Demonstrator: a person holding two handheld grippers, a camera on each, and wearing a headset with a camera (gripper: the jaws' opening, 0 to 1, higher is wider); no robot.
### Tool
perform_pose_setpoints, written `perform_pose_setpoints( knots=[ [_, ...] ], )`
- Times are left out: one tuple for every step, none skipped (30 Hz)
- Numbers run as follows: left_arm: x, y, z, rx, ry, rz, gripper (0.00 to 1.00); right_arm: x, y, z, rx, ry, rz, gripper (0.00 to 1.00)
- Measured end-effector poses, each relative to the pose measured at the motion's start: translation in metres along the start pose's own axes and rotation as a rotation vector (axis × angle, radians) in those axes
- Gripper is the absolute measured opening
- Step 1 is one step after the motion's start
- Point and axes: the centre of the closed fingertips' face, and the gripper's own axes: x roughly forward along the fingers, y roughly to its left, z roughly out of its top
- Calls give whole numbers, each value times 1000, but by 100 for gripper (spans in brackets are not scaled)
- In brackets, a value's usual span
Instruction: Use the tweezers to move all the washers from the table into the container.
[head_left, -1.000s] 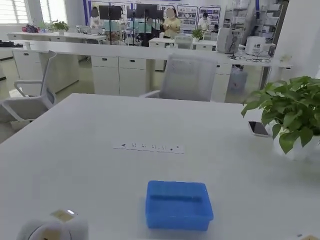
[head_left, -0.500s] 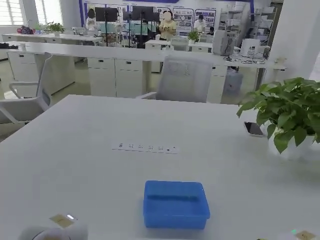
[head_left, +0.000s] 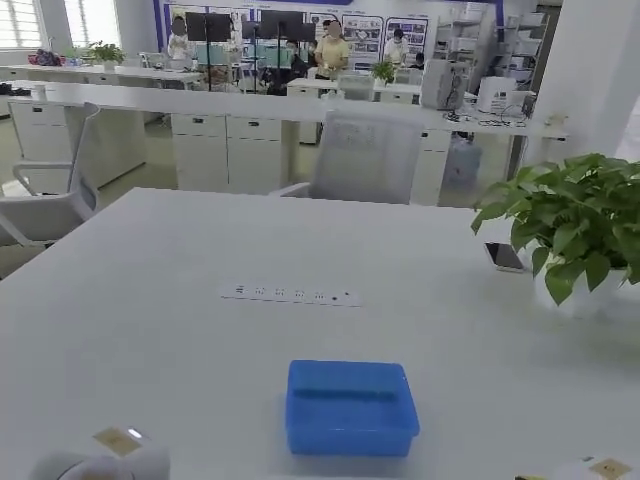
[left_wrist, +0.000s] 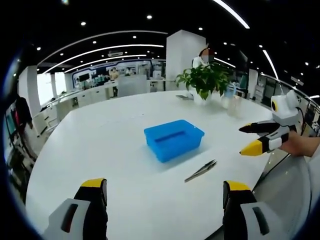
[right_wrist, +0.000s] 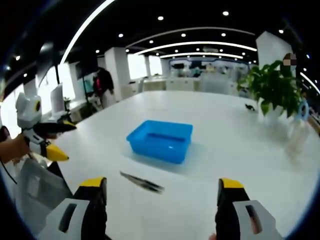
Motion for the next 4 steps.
perform_pose_setpoints(
  knots=[
    [0,0,0,0,-1,1,99,0,0,0,-1,2,0,90],
    [0,1,1,-2,-2,3,99,0,0,0,-1,2,0,90],
    [0,1,1,-3,-1,2,99,0,0,-1,-2,3,-2,90],
    [-1,0,1,-6,-3,1,99,0,0,-1,-1,3,-1,90]
  ],
)
